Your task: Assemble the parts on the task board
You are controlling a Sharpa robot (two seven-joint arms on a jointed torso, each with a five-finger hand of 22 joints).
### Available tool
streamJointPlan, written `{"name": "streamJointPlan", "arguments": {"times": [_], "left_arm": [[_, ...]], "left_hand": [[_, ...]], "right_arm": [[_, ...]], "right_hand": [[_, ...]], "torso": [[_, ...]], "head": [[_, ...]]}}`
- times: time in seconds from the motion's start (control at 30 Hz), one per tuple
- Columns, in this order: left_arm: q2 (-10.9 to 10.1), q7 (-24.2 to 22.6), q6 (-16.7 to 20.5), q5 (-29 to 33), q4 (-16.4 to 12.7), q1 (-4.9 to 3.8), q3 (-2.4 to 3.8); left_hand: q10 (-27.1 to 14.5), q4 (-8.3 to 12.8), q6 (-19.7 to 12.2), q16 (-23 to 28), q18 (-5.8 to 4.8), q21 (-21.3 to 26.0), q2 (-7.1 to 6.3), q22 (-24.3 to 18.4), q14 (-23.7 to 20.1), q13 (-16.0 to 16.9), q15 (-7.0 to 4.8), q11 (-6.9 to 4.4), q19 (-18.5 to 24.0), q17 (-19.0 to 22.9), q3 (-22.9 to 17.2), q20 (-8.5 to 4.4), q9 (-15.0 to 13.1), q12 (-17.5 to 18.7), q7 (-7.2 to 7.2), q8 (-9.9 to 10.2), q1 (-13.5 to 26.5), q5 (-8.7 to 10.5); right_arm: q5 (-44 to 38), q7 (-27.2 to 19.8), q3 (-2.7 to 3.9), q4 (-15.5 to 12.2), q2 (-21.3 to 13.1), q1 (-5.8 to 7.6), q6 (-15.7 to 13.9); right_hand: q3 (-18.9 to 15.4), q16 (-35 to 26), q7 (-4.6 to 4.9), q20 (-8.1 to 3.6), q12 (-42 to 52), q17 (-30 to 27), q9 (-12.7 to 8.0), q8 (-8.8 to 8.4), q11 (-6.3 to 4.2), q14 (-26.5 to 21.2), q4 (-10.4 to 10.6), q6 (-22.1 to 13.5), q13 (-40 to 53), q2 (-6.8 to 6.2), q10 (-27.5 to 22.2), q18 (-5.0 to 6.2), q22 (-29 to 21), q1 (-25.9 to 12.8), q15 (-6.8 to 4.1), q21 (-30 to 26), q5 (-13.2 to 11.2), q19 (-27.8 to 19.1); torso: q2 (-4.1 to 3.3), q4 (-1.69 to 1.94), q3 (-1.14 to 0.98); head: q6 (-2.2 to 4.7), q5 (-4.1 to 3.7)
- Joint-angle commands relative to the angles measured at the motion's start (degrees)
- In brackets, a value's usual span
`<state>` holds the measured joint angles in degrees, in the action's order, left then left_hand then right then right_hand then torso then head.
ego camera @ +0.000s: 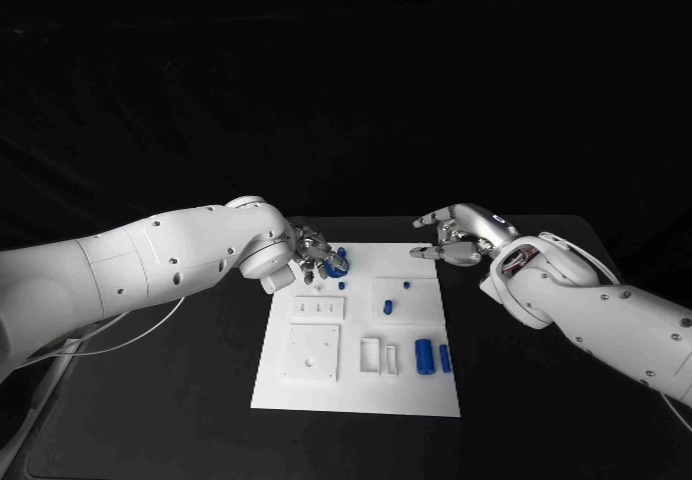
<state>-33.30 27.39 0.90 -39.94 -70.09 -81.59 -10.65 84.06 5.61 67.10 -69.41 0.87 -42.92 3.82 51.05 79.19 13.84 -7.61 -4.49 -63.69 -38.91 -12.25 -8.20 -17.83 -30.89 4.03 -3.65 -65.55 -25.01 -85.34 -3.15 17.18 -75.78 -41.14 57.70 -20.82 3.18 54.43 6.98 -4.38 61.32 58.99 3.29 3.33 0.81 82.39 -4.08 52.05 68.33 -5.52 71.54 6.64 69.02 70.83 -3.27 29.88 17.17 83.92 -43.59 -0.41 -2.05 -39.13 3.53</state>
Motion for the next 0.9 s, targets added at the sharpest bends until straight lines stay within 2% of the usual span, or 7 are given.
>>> {"name": "streamJointPlan", "arguments": {"times": [0.03,0.07,0.2,0.33,0.5,0.63,0.9], "left_arm": [[-0.07,1.54,-0.74,-2.54,0.27,0.10,-0.59],[-0.12,1.60,-0.66,-2.68,0.39,0.16,-0.90],[-0.39,1.64,0.09,-3.08,0.64,0.56,-1.95],[-0.66,1.42,1.30,-3.23,0.79,1.19,-2.71],[-0.70,0.93,3.47,-3.49,1.11,2.26,-3.06],[-0.33,0.68,4.52,-3.78,1.87,2.98,-3.13],[0.97,0.25,5.26,-5.19,4.24,4.58,-3.15]], "left_hand": [[2.80,0.77,11.55,-0.13,0.33,0.03,0.67,0.40,0.49,-0.08,-0.07,-0.35,-0.67,-0.40,-0.11,0.08,-37.78,-0.51,-6.72,-0.10,0.35,-0.41],[2.82,0.74,11.65,-0.20,0.33,0.07,0.74,0.42,0.55,-0.08,-0.08,-0.36,-0.64,-0.55,-0.12,0.08,-37.80,-0.53,-6.74,-0.16,0.41,-0.43],[2.81,1.06,12.11,-0.74,0.46,0.20,0.94,0.89,0.86,-0.05,-0.07,-0.41,-0.84,-1.62,-0.20,0.22,-38.13,-1.14,-6.87,-0.16,0.86,-0.56],[2.85,1.33,12.47,-1.13,0.55,1.51,1.05,1.38,1.11,-0.15,-0.04,-0.44,-1.60,-2.47,-0.19,0.42,-38.46,-1.67,-6.98,-0.14,1.19,-0.70],[2.81,1.48,12.64,-1.12,0.74,3.22,1.15,3.02,1.18,-0.70,0.04,-0.40,-2.24,-3.00,-0.12,0.70,-38.46,-1.92,-7.00,-0.14,1.40,-0.48],[2.78,1.35,12.88,-1.49,0.91,3.87,1.26,3.86,1.23,-0.67,0.12,-0.39,-2.43,-3.75,0.12,0.96,-38.48,-2.26,-7.04,-0.14,1.33,0.00],[2.75,1.22,13.30,-2.14,1.29,6.69,1.52,7.35,1.57,-0.59,0.18,-0.43,-3.49,-5.16,0.56,1.44,-38.95,-3.06,-7.18,-0.15,1.17,0.49]], "right_arm": [[9.77,-4.16,0.68,0.48,-0.61,0.01,-3.41],[11.02,-4.63,1.00,0.70,-0.75,0.04,-3.67],[15.03,-6.13,2.10,1.56,-0.99,0.18,-4.58],[17.90,-6.95,2.71,2.52,-0.91,0.45,-5.16],[20.38,-7.50,3.08,3.52,-0.69,0.79,-5.66],[21.14,-7.68,3.19,3.81,-0.53,0.93,-5.82],[21.71,-7.82,3.30,3.97,-0.30,1.02,-5.96]], "right_hand": [[-0.27,-3.55,-0.08,-0.07,-2.17,-1.92,0.09,0.05,-0.06,-0.51,-0.71,0.58,-2.44,0.94,-1.32,0.76,-2.60,-0.14,-0.13,-4.42,0.60,2.47],[-0.61,-5.47,-0.05,-0.05,-3.19,-2.94,0.08,0.03,-0.08,-0.72,-1.15,0.51,-3.74,1.22,-1.93,0.77,-4.42,-0.14,-0.11,-7.37,0.78,2.42],[-1.30,-8.54,-0.02,-0.03,-4.62,-4.01,0.07,0.03,-0.04,-1.05,-2.18,0.17,-6.25,1.82,-3.34,1.06,-7.71,-0.40,-0.09,-11.40,1.59,2.26],[-1.58,-9.58,0.01,0.03,-5.60,-4.16,0.06,0.01,-0.03,-0.99,-2.74,-0.06,-7.92,2.17,-4.09,1.14,-9.31,-0.63,-0.08,-12.49,2.39,2.28],[-1.73,-9.85,0.00,0.04,-5.58,-3.99,0.06,0.01,-0.05,-0.90,-2.89,-0.14,-8.53,2.24,-4.27,1.23,-9.98,-0.97,-0.10,-12.38,3.08,2.29],[-1.74,-9.91,0.00,0.04,-5.57,-3.95,0.06,0.01,-0.05,-0.85,-2.91,-0.14,-8.67,2.23,-4.30,1.24,-10.14,-1.10,-0.10,-12.31,3.40,2.29],[-1.75,-9.96,-0.01,0.03,-5.48,-3.89,0.06,0.01,-0.07,-0.79,-2.92,-0.13,-8.77,2.22,-4.28,1.25,-10.32,-1.25,-0.11,-12.18,3.72,2.30]], "torso": [[0.32,-0.24,-0.06],[0.36,-0.27,-0.07],[0.46,-0.21,-0.12],[0.46,-0.12,-0.14],[0.36,-0.09,-0.07],[0.36,-0.23,-0.11],[0.28,-0.42,-0.07]], "head": [[-0.65,0.46],[-0.86,0.50],[-1.39,0.58],[-1.96,0.65],[-2.21,0.66],[-2.46,0.81],[-2.84,0.88]]}}
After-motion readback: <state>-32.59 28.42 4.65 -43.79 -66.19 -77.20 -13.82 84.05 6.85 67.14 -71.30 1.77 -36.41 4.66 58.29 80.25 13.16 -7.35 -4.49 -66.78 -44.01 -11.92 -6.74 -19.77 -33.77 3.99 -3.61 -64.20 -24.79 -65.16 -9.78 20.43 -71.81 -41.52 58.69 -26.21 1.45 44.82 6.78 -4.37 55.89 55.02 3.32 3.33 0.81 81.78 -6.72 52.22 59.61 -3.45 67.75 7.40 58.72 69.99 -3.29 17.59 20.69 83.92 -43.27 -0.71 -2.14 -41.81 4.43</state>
